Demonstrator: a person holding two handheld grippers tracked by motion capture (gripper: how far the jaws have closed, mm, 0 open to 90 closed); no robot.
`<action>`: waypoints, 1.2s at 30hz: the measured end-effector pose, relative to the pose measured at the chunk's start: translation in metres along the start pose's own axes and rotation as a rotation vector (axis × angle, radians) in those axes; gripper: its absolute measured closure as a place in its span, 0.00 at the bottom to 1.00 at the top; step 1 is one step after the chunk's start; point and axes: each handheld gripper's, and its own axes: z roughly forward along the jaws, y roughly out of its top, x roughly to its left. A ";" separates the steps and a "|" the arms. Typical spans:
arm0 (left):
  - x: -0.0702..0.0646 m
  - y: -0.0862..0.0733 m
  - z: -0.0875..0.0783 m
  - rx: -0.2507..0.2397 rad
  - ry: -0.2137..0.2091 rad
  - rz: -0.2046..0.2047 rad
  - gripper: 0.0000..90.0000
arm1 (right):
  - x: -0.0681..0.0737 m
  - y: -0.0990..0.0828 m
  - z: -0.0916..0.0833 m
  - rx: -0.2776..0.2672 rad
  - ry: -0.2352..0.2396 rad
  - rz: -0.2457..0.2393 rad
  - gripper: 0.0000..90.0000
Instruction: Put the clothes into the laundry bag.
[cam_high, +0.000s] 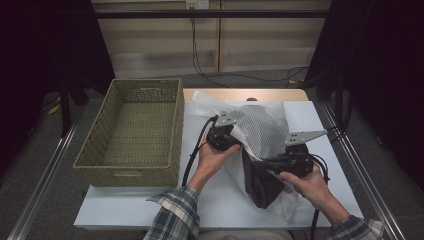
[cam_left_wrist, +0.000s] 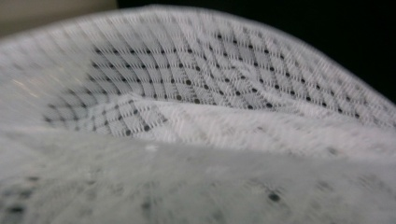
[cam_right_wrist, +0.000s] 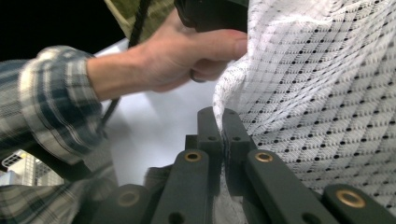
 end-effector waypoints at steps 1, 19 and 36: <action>0.000 -0.004 0.001 0.011 -0.004 -0.008 0.82 | -0.003 -0.003 0.002 0.013 -0.002 0.008 0.99; -0.032 -0.036 -0.072 0.091 -0.002 0.082 0.41 | -0.012 -0.012 0.010 0.049 -0.029 0.028 0.99; -0.059 -0.053 -0.100 0.043 -0.185 0.146 0.66 | -0.012 -0.011 0.009 0.044 -0.040 0.026 0.99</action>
